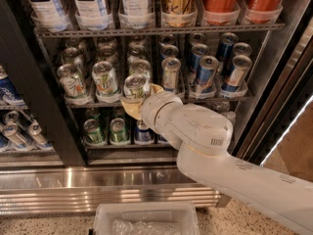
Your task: Pick 7up can from middle shelf of fridge
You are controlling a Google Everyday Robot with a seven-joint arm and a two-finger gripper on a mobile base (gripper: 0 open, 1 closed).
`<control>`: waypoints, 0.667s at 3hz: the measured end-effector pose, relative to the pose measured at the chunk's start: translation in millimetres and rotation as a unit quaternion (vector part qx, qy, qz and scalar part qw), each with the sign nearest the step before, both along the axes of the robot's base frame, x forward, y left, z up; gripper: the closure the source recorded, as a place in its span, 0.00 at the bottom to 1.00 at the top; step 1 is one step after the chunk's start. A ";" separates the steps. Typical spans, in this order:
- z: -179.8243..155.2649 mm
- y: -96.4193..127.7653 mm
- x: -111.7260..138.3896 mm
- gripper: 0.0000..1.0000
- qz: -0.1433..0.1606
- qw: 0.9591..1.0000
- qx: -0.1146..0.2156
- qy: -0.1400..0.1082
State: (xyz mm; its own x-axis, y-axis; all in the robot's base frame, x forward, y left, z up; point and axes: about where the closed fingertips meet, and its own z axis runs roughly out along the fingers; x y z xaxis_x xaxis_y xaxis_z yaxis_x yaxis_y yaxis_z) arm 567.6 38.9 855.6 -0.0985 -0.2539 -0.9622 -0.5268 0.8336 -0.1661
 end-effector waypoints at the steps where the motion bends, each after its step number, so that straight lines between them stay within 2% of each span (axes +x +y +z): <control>1: -3.0 -0.5 -0.1 1.00 0.000 1.000 0.000 0.000; 2: -6.2 -0.7 -0.2 1.00 0.000 1.000 0.000 0.000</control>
Offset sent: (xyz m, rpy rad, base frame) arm -0.0758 0.0009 -0.0416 0.0784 0.1637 0.0029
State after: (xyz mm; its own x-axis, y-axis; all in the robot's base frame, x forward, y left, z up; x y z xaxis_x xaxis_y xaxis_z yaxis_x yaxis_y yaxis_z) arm 567.4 38.2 849.4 -0.0986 -0.2538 -0.9622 -0.5271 0.8335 -0.1658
